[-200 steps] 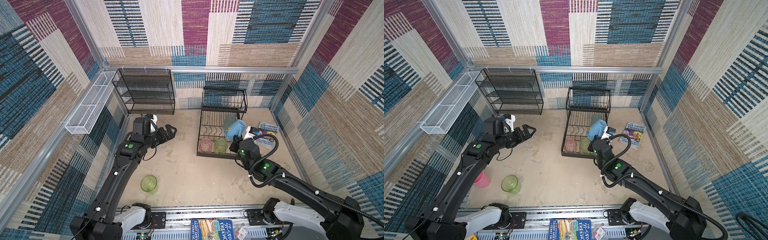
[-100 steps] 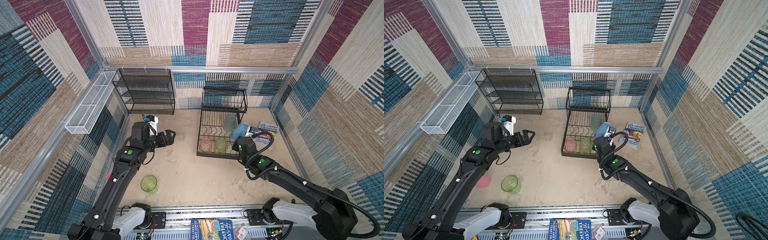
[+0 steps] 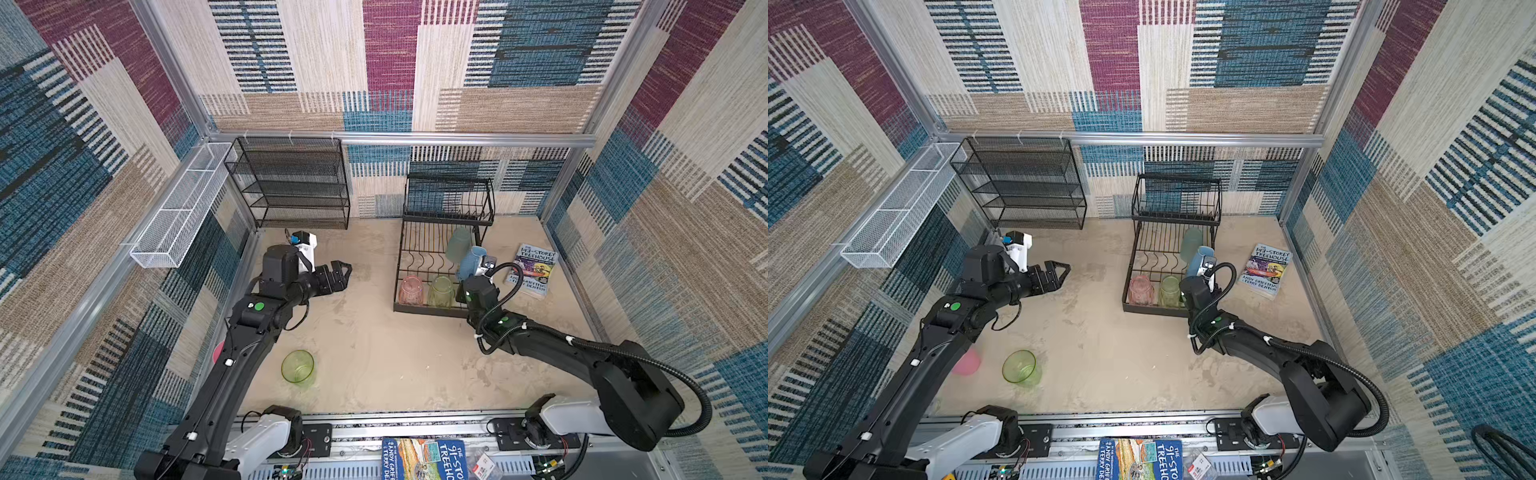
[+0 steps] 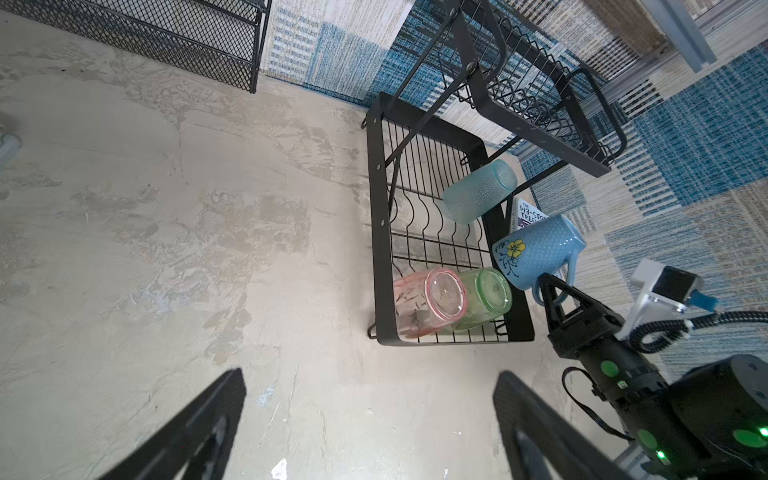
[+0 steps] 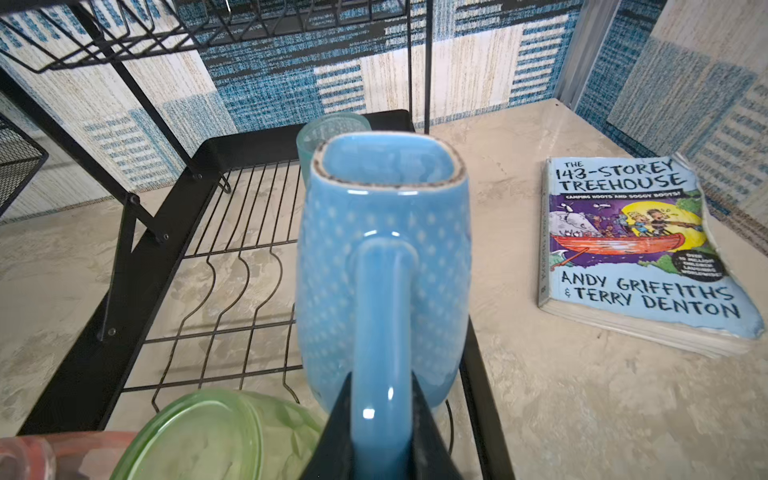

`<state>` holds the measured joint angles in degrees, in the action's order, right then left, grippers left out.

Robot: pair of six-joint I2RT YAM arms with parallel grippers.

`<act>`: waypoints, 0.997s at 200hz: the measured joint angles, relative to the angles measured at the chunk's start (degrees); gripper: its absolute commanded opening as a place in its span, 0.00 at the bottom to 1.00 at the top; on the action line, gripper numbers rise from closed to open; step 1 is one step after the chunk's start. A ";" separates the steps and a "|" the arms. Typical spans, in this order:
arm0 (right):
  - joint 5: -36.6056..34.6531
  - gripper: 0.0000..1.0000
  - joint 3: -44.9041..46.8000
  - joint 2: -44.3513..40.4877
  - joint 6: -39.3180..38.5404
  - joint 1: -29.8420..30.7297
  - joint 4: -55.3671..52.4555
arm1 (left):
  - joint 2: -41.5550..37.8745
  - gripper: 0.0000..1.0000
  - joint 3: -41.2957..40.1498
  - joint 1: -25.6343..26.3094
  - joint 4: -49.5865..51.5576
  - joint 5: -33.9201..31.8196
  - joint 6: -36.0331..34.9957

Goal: Load cups into a dish rack
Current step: Place the cup upside down at the dish rack.

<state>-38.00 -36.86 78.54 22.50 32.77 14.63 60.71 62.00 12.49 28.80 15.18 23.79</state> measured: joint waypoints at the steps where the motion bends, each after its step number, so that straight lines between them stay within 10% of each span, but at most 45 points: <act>1: 0.00 0.00 0.00 0.07 -0.07 0.00 0.11 | 0.00 0.96 0.00 0.00 0.00 0.00 0.00; 199: 3.58 0.02 9.22 8.02 -10.82 -2.03 25.81 | -0.44 0.95 -1.05 -0.72 -1.16 0.17 0.07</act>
<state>-34.41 -27.64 86.56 11.68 30.74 40.45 60.27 60.95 11.77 27.64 15.35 23.86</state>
